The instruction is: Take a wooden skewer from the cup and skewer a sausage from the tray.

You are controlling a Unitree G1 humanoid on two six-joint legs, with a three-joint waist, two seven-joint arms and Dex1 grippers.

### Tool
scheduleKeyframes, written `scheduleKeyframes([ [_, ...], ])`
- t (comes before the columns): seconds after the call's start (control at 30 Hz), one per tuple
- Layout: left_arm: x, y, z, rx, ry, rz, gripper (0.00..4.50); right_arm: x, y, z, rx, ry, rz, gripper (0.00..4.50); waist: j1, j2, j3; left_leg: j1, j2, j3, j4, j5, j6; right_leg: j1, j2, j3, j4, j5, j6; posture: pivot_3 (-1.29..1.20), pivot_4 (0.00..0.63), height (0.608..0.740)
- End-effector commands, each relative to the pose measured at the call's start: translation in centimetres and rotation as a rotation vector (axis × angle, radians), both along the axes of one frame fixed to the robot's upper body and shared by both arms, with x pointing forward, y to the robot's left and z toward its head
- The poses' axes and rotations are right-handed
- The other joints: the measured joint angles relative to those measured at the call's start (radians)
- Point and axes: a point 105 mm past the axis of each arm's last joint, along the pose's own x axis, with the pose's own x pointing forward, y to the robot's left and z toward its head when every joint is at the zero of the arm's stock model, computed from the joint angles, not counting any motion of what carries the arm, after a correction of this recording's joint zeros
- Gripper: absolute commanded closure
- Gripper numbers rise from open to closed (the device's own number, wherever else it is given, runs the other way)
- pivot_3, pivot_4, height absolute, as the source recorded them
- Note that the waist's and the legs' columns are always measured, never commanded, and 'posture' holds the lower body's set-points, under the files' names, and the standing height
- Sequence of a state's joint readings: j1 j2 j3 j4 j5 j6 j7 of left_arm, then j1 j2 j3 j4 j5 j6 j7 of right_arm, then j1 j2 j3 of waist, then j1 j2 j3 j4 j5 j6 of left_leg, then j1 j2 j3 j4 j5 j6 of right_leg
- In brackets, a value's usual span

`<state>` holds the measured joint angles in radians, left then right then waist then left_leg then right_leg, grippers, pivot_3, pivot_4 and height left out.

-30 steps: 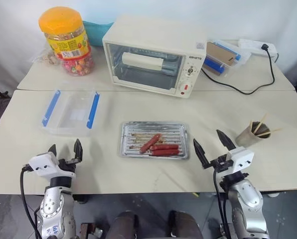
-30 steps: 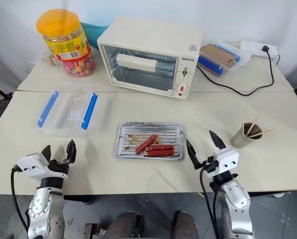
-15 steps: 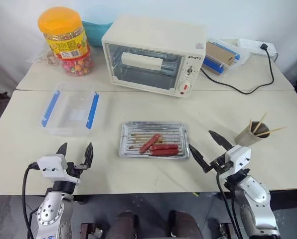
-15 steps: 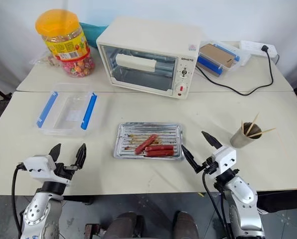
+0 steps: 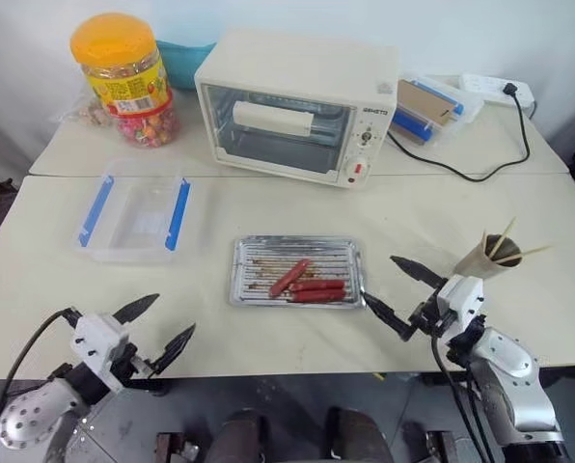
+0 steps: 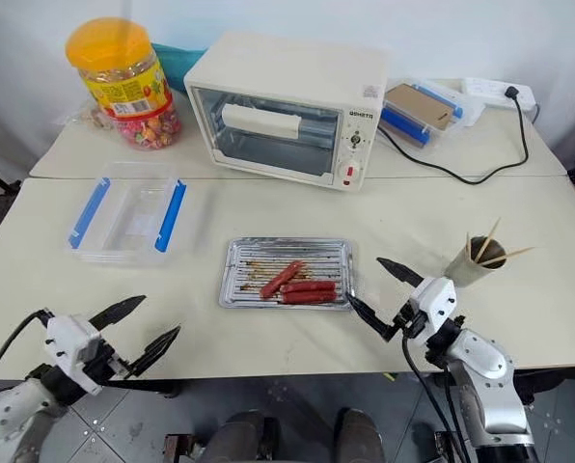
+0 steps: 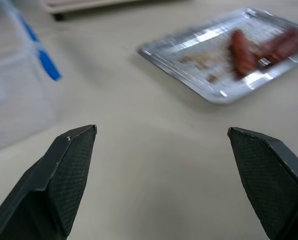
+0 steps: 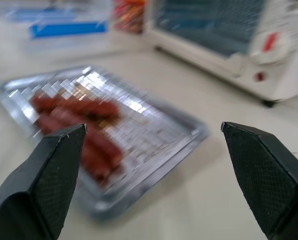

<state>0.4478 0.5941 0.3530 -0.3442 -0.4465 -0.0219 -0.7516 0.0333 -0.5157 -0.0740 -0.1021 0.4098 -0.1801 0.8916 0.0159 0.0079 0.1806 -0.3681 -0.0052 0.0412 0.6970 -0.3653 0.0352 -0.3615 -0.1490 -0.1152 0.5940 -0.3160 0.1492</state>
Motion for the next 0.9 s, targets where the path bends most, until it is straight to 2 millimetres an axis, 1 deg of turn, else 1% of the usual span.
scheduleKeyframes([
  [0.03,0.0,0.3,1.2,-0.007,-0.033,-0.042,0.04,-0.2,0.0,0.6,-0.007,-0.009,0.072,0.00,0.001,0.000,0.000,0.000,0.000,0.000,0.000,0.000,0.000,0.000,0.000,0.000,0.000,0.000,0.000,0.00,0.150,0.740],
  [0.13,0.5,0.3,1.5,-0.029,-0.043,-0.064,0.04,-1.3,0.1,0.2,-0.056,0.006,0.156,0.00,0.007,0.000,0.000,0.000,0.000,0.000,0.001,0.000,0.000,0.001,0.000,0.000,0.000,0.000,0.000,0.00,0.150,0.740],
  [0.27,0.8,-0.6,1.3,-0.065,0.001,-0.151,0.04,-2.1,-0.4,0.3,-0.046,0.026,0.159,0.00,0.006,0.000,0.000,0.000,0.000,0.000,0.000,0.000,0.000,0.001,0.000,-0.001,0.000,0.000,0.000,0.00,0.150,0.740],
  [0.33,1.4,-0.9,1.3,-0.064,0.013,-0.193,0.04,-3.1,-0.4,-0.2,-0.049,0.063,0.184,0.00,0.009,0.001,0.000,0.000,0.000,0.000,0.000,0.000,0.000,0.001,0.000,-0.001,0.000,0.000,0.000,0.00,0.150,0.740],
  [0.4,2.0,-1.1,1.5,-0.065,0.014,-0.219,0.04,-3.8,-0.4,-1.0,-0.105,0.089,0.227,0.00,0.008,0.001,0.000,0.001,0.000,0.000,0.001,0.000,0.000,0.001,0.000,-0.001,0.001,0.000,0.000,0.00,0.150,0.740],
  [0.43,2.1,-1.3,1.6,-0.067,0.017,-0.233,0.04,-3.9,-0.6,-1.2,-0.120,0.103,0.231,0.00,0.007,0.001,0.000,0.001,0.000,0.000,0.001,0.000,0.000,0.002,0.000,-0.001,0.001,0.000,0.000,0.00,0.150,0.740],
  [0.53,2.3,-1.5,1.6,-0.045,0.017,-0.260,0.04,-3.2,-1.0,-0.4,-0.084,0.094,0.187,0.00,0.001,0.000,0.000,0.001,0.000,0.000,0.001,0.000,0.000,0.001,0.000,-0.001,0.001,0.000,0.001,0.00,0.150,0.740],
  [0.6,2.4,-1.5,1.5,-0.029,0.013,-0.261,0.04,-3.2,-0.9,-0.4,-0.095,0.089,0.190,0.00,-0.001,0.000,0.000,0.001,0.001,0.000,0.001,0.000,0.000,0.001,0.001,-0.001,0.001,0.000,0.001,0.00,0.150,0.740],
  [0.7,2.7,-1.7,1.8,-0.067,0.000,-0.244,0.04,-3.4,-0.6,-0.7,-0.099,0.091,0.203,0.00,0.000,0.000,0.000,0.001,0.001,0.000,0.001,0.000,0.000,0.001,0.001,-0.001,0.001,0.000,0.001,0.00,0.150,0.740],
  [0.8,2.6,-1.9,1.9,-0.058,0.013,-0.234,0.04,-3.5,-0.8,-0.7,-0.103,0.090,0.179,0.00,0.005,0.000,0.000,0.001,0.000,0.000,0.001,0.000,0.000,0.001,0.000,-0.001,0.001,0.000,0.001,0.00,0.150,0.740],
  [0.9,2.8,-1.9,3.3,-0.081,-0.007,-0.205,0.04,-3.9,-1.2,-0.5,-0.088,0.102,0.174,0.00,0.009,0.000,0.000,0.001,0.000,-0.001,0.001,0.000,0.000,0.001,0.000,-0.001,0.001,0.000,0.001,0.00,0.150,0.740],
])
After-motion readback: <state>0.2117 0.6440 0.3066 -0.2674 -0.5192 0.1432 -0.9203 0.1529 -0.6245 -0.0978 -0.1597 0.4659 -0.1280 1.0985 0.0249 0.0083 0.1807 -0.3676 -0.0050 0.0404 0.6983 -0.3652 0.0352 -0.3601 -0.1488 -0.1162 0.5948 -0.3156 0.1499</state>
